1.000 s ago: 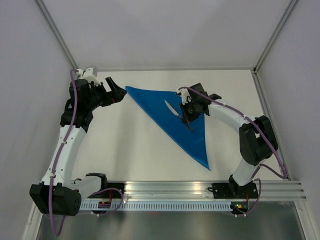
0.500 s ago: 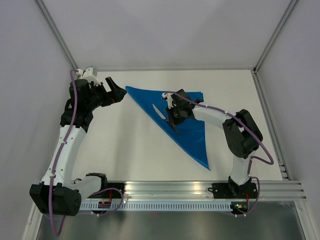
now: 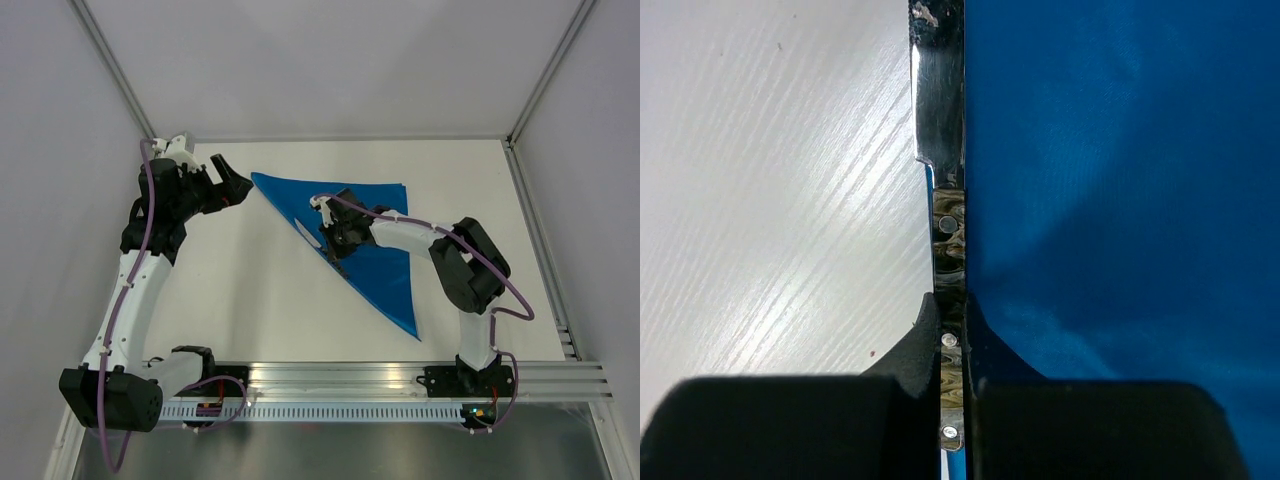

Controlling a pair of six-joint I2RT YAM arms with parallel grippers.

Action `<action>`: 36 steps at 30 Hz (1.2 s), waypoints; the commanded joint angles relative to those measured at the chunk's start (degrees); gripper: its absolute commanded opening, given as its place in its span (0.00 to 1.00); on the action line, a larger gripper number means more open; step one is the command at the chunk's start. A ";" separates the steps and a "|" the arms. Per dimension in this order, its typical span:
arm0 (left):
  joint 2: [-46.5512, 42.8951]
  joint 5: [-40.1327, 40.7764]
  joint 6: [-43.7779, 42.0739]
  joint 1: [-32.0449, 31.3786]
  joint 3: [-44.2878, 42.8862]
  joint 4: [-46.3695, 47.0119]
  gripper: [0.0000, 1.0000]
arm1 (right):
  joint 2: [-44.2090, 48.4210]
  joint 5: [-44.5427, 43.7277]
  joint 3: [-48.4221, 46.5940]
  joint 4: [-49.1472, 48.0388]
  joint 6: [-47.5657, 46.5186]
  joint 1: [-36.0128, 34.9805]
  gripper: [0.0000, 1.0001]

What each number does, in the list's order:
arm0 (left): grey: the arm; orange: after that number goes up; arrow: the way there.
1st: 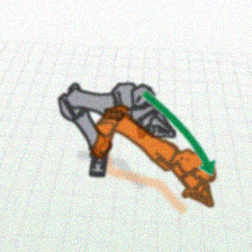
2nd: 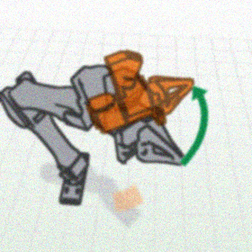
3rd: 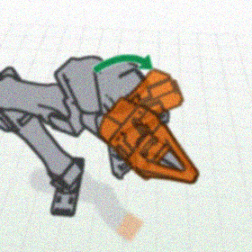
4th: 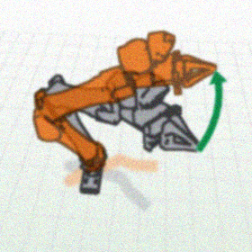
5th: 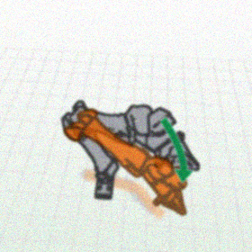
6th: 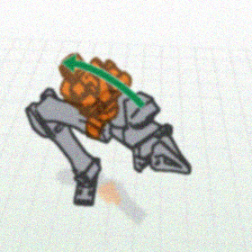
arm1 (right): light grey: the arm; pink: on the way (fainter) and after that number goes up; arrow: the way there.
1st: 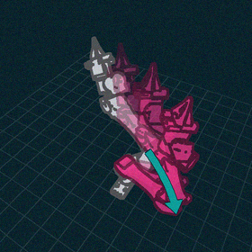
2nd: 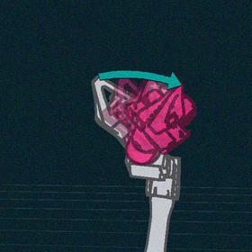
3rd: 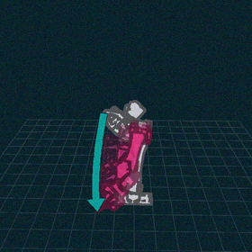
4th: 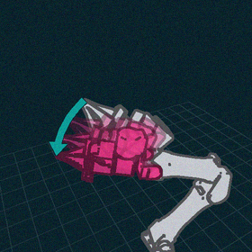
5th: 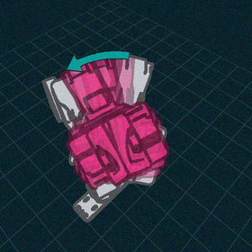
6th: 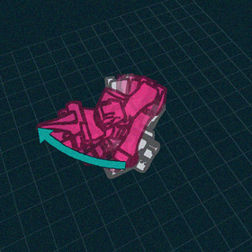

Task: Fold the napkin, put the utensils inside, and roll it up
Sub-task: Place the utensil onto the napkin

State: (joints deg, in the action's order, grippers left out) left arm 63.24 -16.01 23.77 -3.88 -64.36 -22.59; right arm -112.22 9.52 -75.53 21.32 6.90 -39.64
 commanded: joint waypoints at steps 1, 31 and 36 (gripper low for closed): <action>0.30 0.63 1.37 -0.08 -2.17 0.09 1.00 | -0.63 -1.87 -2.61 -1.37 1.37 0.00 0.00; 1.27 0.63 0.40 -0.08 -3.05 -0.61 1.00 | -2.74 -2.66 -3.75 0.65 -0.92 -0.09 0.00; 1.71 0.63 0.23 -0.08 -3.05 -0.61 1.00 | -3.00 -2.66 -3.66 0.91 -1.18 -0.09 0.00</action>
State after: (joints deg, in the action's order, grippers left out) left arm 64.58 -15.99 23.77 -3.88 -64.99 -23.83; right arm -114.41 7.64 -77.21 21.65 5.91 -39.59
